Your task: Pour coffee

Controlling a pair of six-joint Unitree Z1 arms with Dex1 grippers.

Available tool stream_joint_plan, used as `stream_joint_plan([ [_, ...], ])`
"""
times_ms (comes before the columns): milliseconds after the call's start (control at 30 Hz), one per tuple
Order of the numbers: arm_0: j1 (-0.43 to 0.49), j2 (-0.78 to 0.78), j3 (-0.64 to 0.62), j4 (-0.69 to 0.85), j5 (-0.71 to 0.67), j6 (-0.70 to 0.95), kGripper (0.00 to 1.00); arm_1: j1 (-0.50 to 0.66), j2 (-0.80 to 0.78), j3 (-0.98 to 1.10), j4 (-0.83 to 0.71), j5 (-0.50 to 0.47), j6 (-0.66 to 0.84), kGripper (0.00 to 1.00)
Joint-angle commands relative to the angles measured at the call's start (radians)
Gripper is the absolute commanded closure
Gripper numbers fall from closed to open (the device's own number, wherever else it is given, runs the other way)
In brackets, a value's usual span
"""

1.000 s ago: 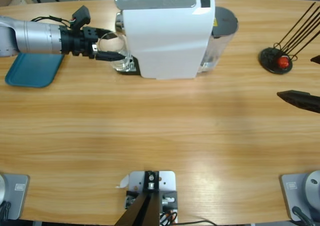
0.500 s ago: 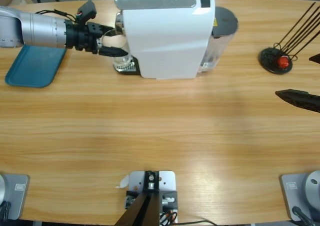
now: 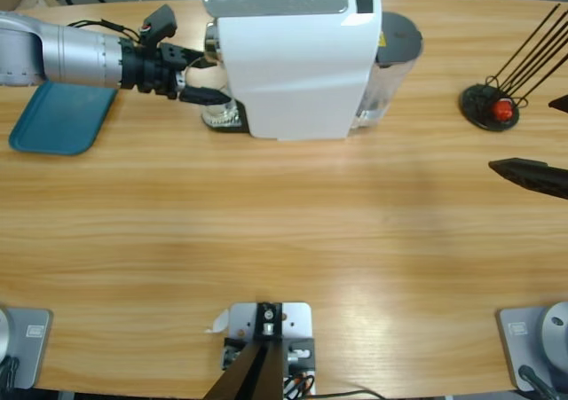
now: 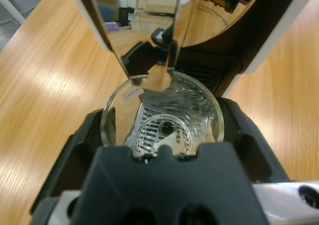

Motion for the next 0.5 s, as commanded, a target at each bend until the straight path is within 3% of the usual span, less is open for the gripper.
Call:
stream_joint_plan([
  [33,-0.014,0.059,-0.030,0.023,0.036,-0.005,1.000,-0.012,0.016,0.028,0.007,-0.020,0.010,0.000],
  [500,-0.011,0.052,-0.019,0.035,0.029,0.000,1.000,-0.016,0.009,0.025,0.013,-0.024,0.007,0.000],
])
